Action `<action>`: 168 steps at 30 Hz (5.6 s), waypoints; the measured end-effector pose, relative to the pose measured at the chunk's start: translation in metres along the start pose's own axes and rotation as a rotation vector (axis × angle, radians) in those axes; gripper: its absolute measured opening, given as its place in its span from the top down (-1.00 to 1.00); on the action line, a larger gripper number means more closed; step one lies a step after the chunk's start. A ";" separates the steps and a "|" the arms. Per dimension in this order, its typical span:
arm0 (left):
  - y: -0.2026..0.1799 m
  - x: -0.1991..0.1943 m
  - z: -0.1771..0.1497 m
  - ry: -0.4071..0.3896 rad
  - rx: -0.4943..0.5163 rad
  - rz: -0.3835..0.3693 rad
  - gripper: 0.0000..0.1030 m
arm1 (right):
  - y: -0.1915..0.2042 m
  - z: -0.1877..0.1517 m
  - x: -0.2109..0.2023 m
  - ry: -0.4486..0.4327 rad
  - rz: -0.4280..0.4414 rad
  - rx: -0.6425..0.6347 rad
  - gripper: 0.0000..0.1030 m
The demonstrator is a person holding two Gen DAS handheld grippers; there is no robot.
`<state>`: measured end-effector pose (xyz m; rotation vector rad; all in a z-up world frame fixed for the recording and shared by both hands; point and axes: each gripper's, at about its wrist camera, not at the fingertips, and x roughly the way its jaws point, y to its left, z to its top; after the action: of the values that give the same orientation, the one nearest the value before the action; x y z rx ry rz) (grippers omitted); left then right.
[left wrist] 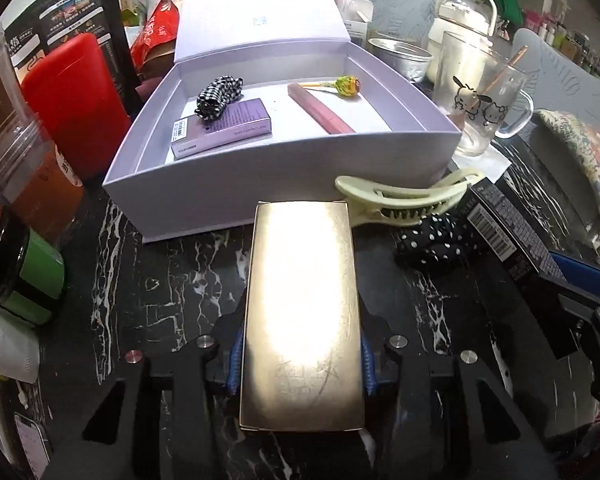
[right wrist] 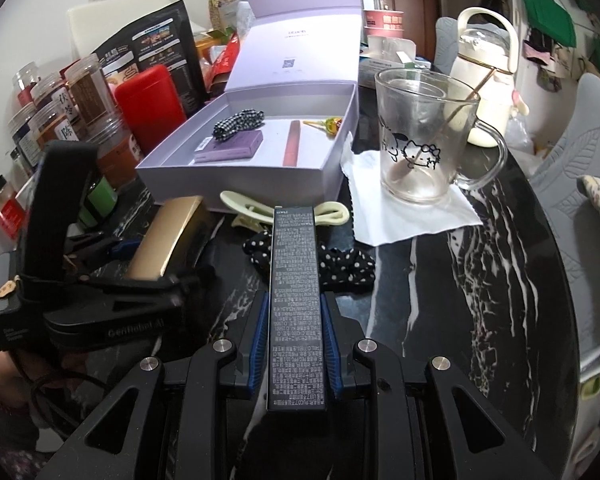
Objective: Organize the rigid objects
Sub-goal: 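Grasp the black cosmetic box with the right gripper while the left gripper grasps the gold box, then lift the black box and gold box with both grippers over the lavender box, then open both grippers to drop the black box and gold box inside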
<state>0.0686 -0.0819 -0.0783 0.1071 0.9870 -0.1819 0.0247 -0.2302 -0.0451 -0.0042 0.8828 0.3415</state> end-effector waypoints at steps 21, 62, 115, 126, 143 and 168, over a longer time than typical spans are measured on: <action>0.017 -0.065 -0.021 -0.096 0.009 -0.003 0.16 | 0.028 -0.009 -0.013 -0.027 0.030 -0.009 0.51; 0.035 -0.143 0.035 -0.349 0.036 -0.032 0.16 | 0.070 0.050 -0.067 -0.203 0.069 -0.147 0.51; 0.107 0.022 0.176 -0.159 -0.058 0.011 0.16 | 0.020 0.200 0.091 -0.125 0.012 -0.093 0.51; 0.101 0.052 0.172 -0.089 -0.048 -0.006 0.16 | 0.021 0.194 0.122 -0.040 -0.046 -0.105 0.51; 0.093 0.068 0.169 -0.044 -0.059 0.003 0.15 | 0.020 0.183 0.150 0.054 -0.025 -0.086 0.50; 0.087 0.017 0.172 -0.112 -0.051 0.058 -0.60 | 0.015 0.196 0.106 -0.064 -0.129 -0.095 0.35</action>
<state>0.2358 -0.0283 0.0027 0.0783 0.8754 -0.1082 0.2299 -0.1574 0.0018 -0.1372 0.7977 0.2615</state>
